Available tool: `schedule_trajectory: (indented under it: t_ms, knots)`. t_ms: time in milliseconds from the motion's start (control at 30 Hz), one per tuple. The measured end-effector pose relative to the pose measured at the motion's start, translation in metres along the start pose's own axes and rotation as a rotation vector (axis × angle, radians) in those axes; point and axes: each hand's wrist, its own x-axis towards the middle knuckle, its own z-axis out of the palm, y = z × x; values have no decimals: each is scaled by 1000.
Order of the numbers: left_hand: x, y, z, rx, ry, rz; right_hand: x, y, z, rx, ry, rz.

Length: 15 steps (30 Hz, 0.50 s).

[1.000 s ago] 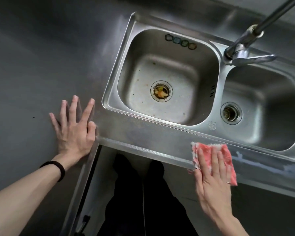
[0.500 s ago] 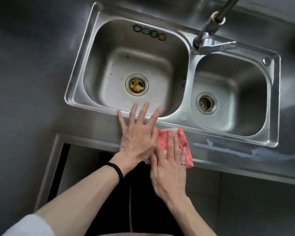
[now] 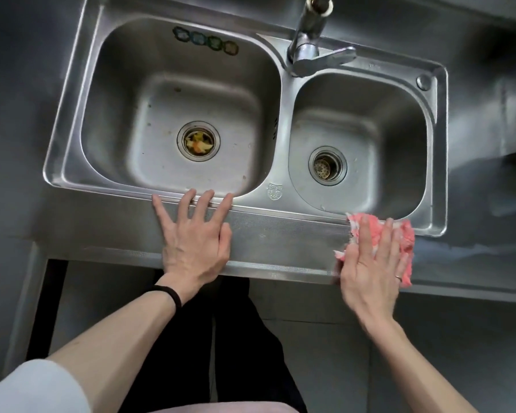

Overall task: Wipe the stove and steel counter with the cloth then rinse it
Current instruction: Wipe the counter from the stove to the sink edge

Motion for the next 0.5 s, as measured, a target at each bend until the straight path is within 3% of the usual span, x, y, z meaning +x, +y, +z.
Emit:
schedule_trajectory:
  t_ms: [67, 267, 400, 500]
  knots:
    - [0, 1, 1, 4, 24, -5, -11, -26, 7, 6, 8, 6]
    - [0, 3, 2, 16, 62, -10, -63, -133, 50, 3, 46, -356]
    - [-1, 6, -2, 21, 47, -23, -53, -107, 47, 19, 10, -451]
    - [-2, 8, -4, 18, 48, -28, -26, -49, 30, -50, -46, -376]
